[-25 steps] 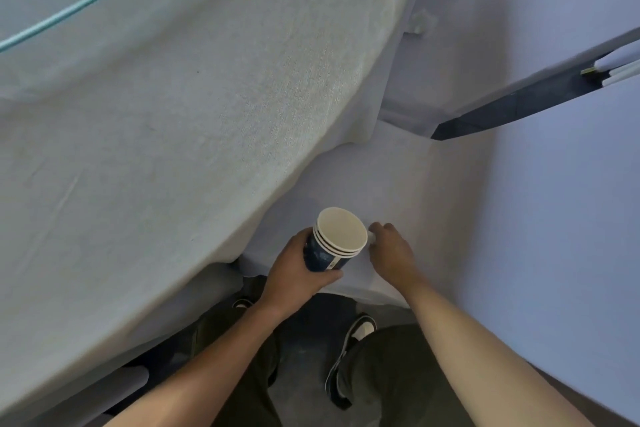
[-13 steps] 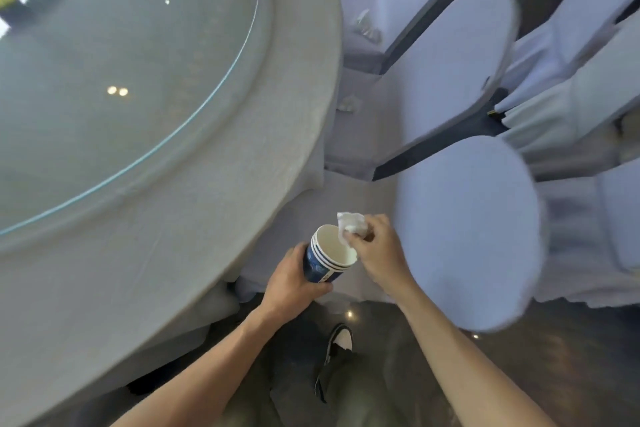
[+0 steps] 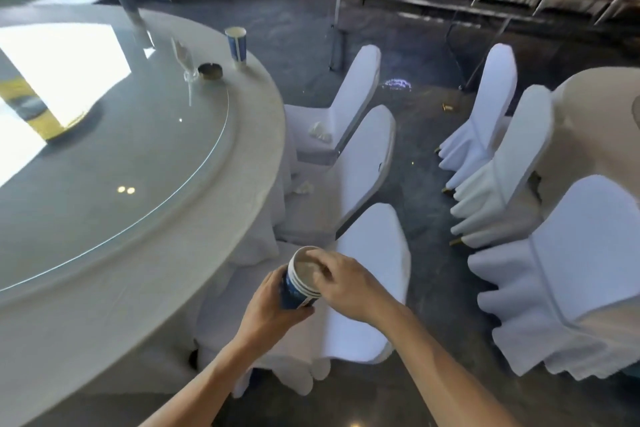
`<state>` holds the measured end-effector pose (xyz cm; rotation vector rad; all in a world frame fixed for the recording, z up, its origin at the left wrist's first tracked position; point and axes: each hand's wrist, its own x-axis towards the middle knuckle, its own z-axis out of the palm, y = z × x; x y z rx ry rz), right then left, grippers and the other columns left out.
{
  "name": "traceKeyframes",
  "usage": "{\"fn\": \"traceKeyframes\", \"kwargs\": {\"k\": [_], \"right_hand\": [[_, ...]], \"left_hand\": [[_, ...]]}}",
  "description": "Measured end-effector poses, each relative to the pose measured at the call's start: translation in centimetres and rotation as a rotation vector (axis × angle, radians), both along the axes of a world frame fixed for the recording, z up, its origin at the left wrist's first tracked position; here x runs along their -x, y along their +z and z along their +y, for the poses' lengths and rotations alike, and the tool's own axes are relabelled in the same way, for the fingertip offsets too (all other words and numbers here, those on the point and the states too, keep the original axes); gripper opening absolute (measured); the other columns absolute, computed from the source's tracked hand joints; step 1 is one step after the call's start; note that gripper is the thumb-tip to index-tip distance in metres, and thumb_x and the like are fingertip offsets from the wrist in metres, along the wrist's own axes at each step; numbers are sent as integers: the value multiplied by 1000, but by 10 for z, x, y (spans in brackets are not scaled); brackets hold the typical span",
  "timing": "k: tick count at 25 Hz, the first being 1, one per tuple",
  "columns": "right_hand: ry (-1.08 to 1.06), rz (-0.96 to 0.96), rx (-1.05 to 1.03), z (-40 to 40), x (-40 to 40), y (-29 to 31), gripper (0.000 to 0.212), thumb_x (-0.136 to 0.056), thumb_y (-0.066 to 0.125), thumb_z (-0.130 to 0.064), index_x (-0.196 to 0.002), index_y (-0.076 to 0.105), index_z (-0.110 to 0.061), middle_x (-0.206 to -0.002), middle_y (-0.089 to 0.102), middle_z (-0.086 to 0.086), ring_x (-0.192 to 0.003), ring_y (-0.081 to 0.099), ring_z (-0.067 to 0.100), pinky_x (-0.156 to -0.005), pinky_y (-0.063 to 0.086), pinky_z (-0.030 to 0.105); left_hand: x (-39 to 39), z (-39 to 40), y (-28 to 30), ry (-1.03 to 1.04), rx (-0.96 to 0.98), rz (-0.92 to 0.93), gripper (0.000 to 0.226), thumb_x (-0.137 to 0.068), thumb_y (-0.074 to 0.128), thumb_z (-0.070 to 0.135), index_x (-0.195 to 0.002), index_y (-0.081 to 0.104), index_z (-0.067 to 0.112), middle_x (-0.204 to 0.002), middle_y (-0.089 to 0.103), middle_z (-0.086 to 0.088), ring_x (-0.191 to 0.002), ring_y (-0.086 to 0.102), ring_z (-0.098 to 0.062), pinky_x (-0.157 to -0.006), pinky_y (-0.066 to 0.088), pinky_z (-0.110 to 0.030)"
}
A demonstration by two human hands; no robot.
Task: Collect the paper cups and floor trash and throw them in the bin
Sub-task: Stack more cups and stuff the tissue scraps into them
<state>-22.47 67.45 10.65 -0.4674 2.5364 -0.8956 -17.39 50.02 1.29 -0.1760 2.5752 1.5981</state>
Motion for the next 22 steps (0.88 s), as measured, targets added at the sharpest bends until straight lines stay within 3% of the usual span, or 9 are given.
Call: {"fn": "traceKeyframes", "kwargs": {"k": [2,4,5,7,10,12,14,18,22], "right_hand": [[41,35,57,29,-4,11,34,-104,47,-30,-133,63,-29,-137,65,-4,-121,61,17,-103,50,33],[123,-7,18,56,-1,19,29,-105,42,-42,-94,69,-47,-102,70,-8,-95,64,16,-85,54,38],[169,-36,-6,65,0,21,40,-104,39,-50,-72,62,-52,-83,64,-11,-81,60,13,-73,51,34],[225,-64,-36,78,8,31,51,-103,34,-58,-55,52,-54,-67,54,-14,-69,53,7,-65,42,25],[267,-49,-15,87,40,33,49,-105,38,-49,-60,56,-48,-65,56,-15,-67,53,7,-66,44,26],[286,-6,-22,93,68,34,34,-102,46,-41,-78,69,-31,-81,67,-7,-79,61,14,-77,53,38],[249,5,0,102,100,29,26,-99,54,-35,-95,75,-21,-96,74,-4,-91,65,13,-86,55,37],[217,12,70,128,162,20,20,-98,60,-32,-99,77,-21,-97,76,-10,-95,66,6,-89,55,30],[231,-23,127,147,228,5,15,-96,64,-30,-97,77,-23,-92,76,-13,-91,68,2,-85,58,27]], "left_hand": [[0,26,9,57,-4,37,74,-69,92,35,-134,57,35,-123,64,17,-107,65,-5,-87,55,-24],[5,52,15,92,-2,64,74,-68,93,37,-133,57,35,-122,64,20,-107,65,-2,-86,54,-21],[6,62,18,101,-3,69,75,-68,94,38,-133,57,36,-123,63,22,-108,64,-1,-85,51,-18],[10,82,27,133,19,88,76,-67,94,39,-134,57,37,-124,61,23,-110,63,-2,-87,51,-19],[35,96,20,205,-27,61,73,-65,93,37,-130,58,40,-121,64,22,-107,66,-2,-90,57,-29],[56,102,18,265,-65,62,71,-65,94,31,-126,60,41,-118,65,21,-103,65,4,-86,54,-24],[84,108,13,264,-47,54,70,-65,94,26,-126,61,37,-118,64,20,-103,61,10,-81,49,-15],[132,130,15,303,-2,39,75,-66,93,32,-131,57,35,-118,60,19,-105,60,4,-76,45,-1],[182,154,11,345,43,10,77,-68,92,36,-135,56,30,-120,58,14,-105,62,-7,-77,46,1]]}}
